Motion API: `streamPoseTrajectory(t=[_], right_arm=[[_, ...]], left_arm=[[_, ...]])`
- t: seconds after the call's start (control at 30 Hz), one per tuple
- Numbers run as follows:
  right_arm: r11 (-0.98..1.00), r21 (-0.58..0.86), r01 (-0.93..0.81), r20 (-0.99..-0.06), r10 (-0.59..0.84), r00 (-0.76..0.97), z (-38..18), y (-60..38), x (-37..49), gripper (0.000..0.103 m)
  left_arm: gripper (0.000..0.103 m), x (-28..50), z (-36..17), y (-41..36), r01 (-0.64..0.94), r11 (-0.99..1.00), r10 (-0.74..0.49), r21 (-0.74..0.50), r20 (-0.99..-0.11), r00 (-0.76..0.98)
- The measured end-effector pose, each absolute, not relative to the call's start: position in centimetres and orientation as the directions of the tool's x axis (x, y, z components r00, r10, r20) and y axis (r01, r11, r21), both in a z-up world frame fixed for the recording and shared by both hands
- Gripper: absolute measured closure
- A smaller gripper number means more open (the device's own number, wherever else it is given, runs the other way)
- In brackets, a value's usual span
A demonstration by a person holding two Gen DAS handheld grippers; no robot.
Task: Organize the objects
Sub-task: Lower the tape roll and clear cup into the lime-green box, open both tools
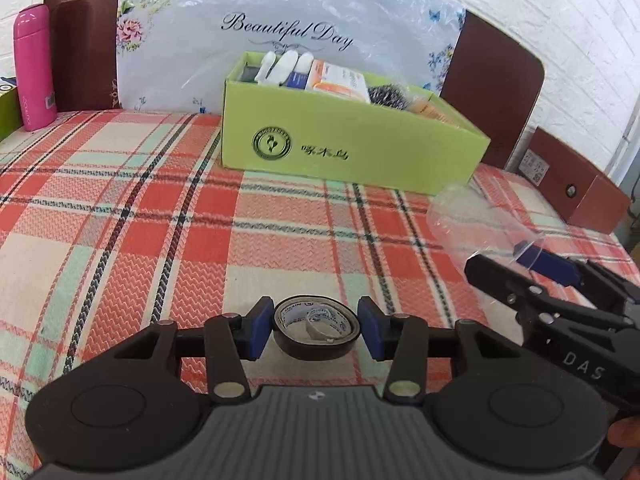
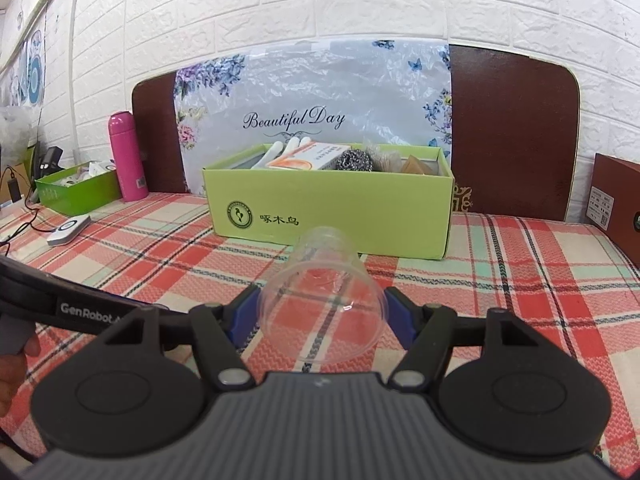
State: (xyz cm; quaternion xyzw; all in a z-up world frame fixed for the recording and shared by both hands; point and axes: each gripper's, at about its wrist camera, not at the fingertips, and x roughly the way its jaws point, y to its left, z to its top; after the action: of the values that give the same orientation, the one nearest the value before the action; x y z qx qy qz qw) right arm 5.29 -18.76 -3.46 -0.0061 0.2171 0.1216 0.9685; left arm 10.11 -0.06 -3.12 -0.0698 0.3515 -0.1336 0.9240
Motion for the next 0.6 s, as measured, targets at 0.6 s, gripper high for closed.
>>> streamPoseTrajectory(t=[0.6], right_arm=[[0.980,-0.034,-0.197,-0.253,0.182,0.950,2.6,-20.0,8.7,0.036]], left_arm=[[0.054,15.2,7.0,0.0,0.283,0.945,-0.325,-0.162,-0.433,0.841]])
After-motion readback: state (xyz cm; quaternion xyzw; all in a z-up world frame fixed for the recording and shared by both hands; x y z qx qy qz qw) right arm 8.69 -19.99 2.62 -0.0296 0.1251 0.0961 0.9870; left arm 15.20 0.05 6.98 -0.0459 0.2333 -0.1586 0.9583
